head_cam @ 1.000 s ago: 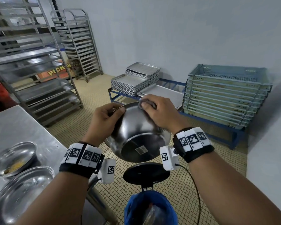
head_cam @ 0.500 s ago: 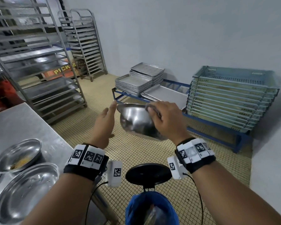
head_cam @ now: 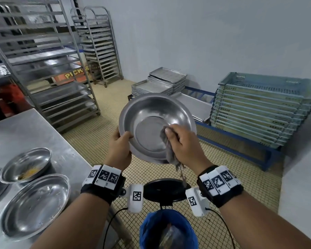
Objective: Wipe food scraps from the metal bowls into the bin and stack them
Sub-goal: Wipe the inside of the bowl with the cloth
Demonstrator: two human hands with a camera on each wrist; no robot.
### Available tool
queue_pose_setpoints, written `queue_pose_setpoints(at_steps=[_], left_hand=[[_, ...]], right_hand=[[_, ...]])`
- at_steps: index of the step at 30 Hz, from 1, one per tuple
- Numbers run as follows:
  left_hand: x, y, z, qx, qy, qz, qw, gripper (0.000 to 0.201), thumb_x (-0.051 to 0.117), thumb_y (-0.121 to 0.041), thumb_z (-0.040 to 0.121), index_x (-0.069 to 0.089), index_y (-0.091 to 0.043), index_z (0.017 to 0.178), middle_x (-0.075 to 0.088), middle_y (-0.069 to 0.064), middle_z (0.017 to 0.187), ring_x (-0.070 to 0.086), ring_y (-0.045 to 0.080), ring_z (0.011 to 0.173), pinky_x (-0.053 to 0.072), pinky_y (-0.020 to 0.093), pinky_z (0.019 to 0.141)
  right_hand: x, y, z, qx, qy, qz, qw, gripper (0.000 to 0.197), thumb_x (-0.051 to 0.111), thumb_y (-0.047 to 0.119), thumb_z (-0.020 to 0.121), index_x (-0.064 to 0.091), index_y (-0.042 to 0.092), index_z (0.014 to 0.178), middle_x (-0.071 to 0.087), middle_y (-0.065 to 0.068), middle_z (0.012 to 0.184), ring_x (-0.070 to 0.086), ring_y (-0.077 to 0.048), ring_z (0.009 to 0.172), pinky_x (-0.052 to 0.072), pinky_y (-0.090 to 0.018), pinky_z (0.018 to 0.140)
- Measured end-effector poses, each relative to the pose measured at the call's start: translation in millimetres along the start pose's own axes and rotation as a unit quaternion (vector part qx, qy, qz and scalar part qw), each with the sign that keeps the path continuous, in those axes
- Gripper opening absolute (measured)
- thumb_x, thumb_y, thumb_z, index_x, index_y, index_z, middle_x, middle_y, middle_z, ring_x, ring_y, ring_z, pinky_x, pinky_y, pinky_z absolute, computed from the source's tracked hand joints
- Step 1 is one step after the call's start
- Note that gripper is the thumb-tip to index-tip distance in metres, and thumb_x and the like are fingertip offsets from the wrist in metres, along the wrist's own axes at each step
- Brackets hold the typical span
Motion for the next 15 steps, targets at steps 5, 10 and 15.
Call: queue_pose_setpoints(at_steps=[5,10,15], left_hand=[[-3.1,7.4,-14.3,0.099,0.020,0.082,0.992,0.020,0.055,-0.002,0.104,0.070,-0.011,0.114,0.073,0.016,0.088,0.068,0.035,0.072,0.060,0.038,0.060],[1.4,10.6,-31.7,0.160,0.057,0.135,0.976,0.030,0.058,-0.006,0.105,0.064,-0.017,0.132,0.075,0.011,0.103,0.075,0.026,0.082,0.062,0.034,0.064],[-2.7,14.4,-29.4,0.204,0.033,0.175,0.963,0.041,0.060,-0.005,0.103,0.061,-0.024,0.139,0.072,-0.001,0.118,0.070,0.020,0.110,0.060,0.045,0.096]], right_hand=[[-1.8,-4.0,25.0,0.014,-0.074,-0.079,0.994,0.029,0.043,0.040,0.108,0.066,0.022,0.111,0.066,0.005,0.088,0.060,-0.012,0.079,0.047,-0.021,0.067],[24.9,-9.4,26.8,0.108,-0.065,-0.075,0.989,0.027,0.051,0.034,0.105,0.068,0.021,0.122,0.058,-0.005,0.122,0.055,-0.013,0.094,0.040,-0.025,0.085],[57.5,-11.7,3.3,0.016,0.019,-0.095,0.995,0.027,0.053,0.032,0.101,0.063,0.018,0.121,0.062,-0.009,0.121,0.062,-0.032,0.109,0.053,-0.045,0.089]])
Point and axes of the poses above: each hand's wrist, its own z-axis towards the middle knuckle, its own x-axis out of the palm, y = z × x, the point moved 1 cm from there along z, towards the middle knuckle
